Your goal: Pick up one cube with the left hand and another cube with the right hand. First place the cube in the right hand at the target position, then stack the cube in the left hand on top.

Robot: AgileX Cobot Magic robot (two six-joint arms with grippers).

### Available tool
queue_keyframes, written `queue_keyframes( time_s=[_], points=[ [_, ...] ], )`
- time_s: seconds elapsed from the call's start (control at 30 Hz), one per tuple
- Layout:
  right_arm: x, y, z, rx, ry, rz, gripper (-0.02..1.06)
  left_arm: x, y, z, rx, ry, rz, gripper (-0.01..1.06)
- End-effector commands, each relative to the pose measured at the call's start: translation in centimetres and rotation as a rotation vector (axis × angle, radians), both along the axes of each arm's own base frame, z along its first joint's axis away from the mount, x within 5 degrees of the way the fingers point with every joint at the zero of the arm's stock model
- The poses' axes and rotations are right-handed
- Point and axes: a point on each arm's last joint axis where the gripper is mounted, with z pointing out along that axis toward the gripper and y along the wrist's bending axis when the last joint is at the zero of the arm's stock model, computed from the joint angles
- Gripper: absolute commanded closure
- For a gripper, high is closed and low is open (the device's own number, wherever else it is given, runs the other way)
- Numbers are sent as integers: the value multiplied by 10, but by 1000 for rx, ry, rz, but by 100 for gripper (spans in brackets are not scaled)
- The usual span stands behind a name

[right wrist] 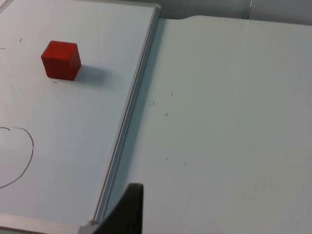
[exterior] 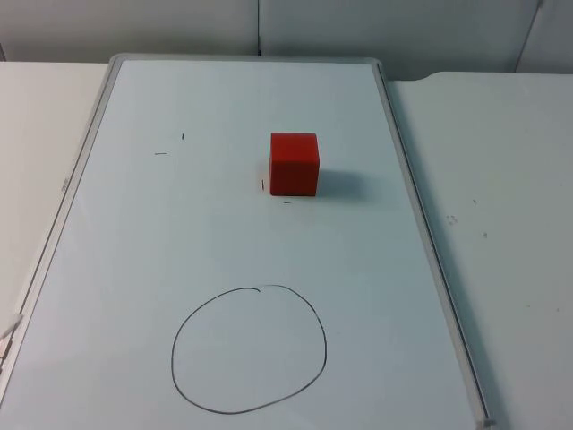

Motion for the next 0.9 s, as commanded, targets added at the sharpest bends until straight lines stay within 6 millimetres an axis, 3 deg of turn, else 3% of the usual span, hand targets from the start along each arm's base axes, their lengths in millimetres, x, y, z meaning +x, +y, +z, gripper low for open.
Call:
queue_keyframes(
  time_s=[0.0,0.2,0.3,0.33,0.47,0.5,0.57,0.63,0.67,0.8,0.83,0.87],
  points=[
    [0,1,1,2,-18,2,0,-15,4,-12,-5,-33,-4,77],
    [-1,4,19,17,-85,32,0,-29,8,-21,-9,-55,-4,77],
    [19,10,43,59,-97,79,0,-33,9,-19,-15,-75,-4,77],
    [19,10,43,59,-97,79,0,-33,9,-19,-15,-75,-4,77],
    [60,18,72,93,-110,155,0,-32,9,-19,-16,-74,-4,77],
    [60,18,72,93,-110,155,0,-32,9,-19,-16,-74,-4,77],
    [85,21,84,112,-103,177,0,-32,9,-19,-20,-73,-4,77],
    [122,26,93,121,-44,221,0,-32,9,-19,-20,-73,-4,77],
    [122,26,93,121,-44,221,0,-32,9,-19,-20,-73,-4,77],
    [181,33,110,148,20,278,2,-32,9,-18,-21,-78,-4,77],
    [181,33,110,148,20,278,2,-32,9,-18,-21,-78,-4,77],
    [197,36,112,151,43,290,2,-32,9,-18,-20,-78,-5,77]
  ],
)
